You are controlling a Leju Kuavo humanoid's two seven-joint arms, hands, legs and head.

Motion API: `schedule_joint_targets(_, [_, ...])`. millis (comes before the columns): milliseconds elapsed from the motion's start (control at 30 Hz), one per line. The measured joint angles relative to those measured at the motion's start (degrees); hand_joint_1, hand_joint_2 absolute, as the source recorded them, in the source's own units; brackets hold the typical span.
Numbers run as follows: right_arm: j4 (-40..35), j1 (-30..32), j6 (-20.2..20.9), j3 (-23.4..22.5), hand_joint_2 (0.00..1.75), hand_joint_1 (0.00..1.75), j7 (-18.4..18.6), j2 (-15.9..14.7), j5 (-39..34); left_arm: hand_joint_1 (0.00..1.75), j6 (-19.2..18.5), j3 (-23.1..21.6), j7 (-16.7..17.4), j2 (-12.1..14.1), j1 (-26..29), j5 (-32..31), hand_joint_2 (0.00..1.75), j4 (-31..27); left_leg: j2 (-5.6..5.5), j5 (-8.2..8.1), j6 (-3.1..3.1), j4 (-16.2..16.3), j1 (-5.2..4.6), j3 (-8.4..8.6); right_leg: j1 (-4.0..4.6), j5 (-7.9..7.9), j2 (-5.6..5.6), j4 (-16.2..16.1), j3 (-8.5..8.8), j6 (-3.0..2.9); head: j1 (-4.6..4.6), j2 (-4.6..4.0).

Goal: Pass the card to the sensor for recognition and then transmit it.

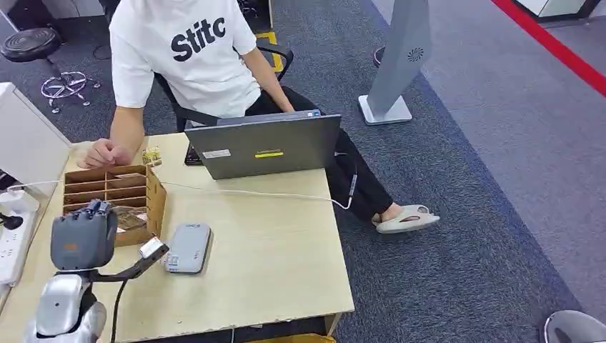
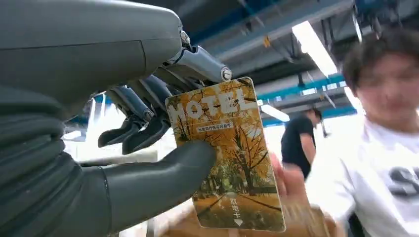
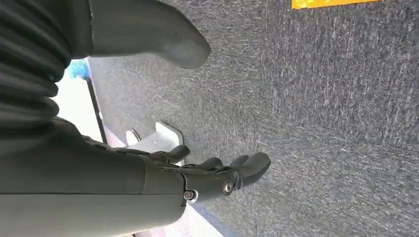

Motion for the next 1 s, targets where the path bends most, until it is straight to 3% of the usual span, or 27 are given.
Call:
schedule_joint_targets(300, [0.0,0.0,-0.1,0.3,1.75,0.00,-0.7,0.0,0.0,1.75,-0.4,2.3,-0.1,5.9,-4.0,-1.2,1.75,-7.7,0.00,0.02,-0.03,0.0,0.00,0.00,0.00,0.01,0.00,0.0,0.01,-0.01,0.00,0.00])
schedule_joint_targets(633, [0.0,0.0,-0.3,0.7,1.75,0.00,-0.6,0.0,0.0,1.75,0.0,5.0,0.0,9.4,-6.3,-1.7,1.75,-8.8,0.00,0.02,-0.03,0.0,0.00,0.00,0.00,0.00,0.01,0.0,-0.01,-0.01,0.00,0.00])
schedule_joint_targets(667, [0.0,0.0,-0.3,0.8,1.75,0.00,-0.7,0.0,0.0,0.51,0.1,5.0,0.0,9.5,-6.3,-2.0,1.75,-8.8,0.00,0.02,-0.03,0.0,0.00,0.00,0.00,0.00,0.01,0.0,-0.01,-0.01,-0.02,0.00])
schedule_joint_targets(700, [0.0,0.0,-0.3,0.9,1.75,0.00,-0.7,0.0,0.0,0.14,0.1,5.0,0.0,9.6,-6.3,-2.2,1.75,-8.8,0.00,0.02,-0.03,0.0,0.00,0.00,0.00,0.00,0.01,0.0,-0.01,-0.01,0.00,0.00])
schedule_joint_targets(967, [0.0,0.0,-0.2,0.9,1.75,0.00,-0.7,0.0,0.0,0.14,0.2,5.0,0.0,9.6,-6.3,-2.4,1.75,-8.8,0.01,0.02,-0.03,0.0,0.00,0.00,0.00,0.00,0.01,0.0,-0.01,-0.01,0.00,0.00])
schedule_joint_targets(1000, [0.0,0.0,-0.2,1.0,1.75,0.00,-0.9,0.0,0.0,0.00,0.9,5.0,0.3,9.6,-6.3,-3.5,1.75,-8.8,0.01,0.02,-0.03,0.0,-0.01,0.00,0.00,0.01,0.02,0.0,-0.01,0.00,0.00,0.00])
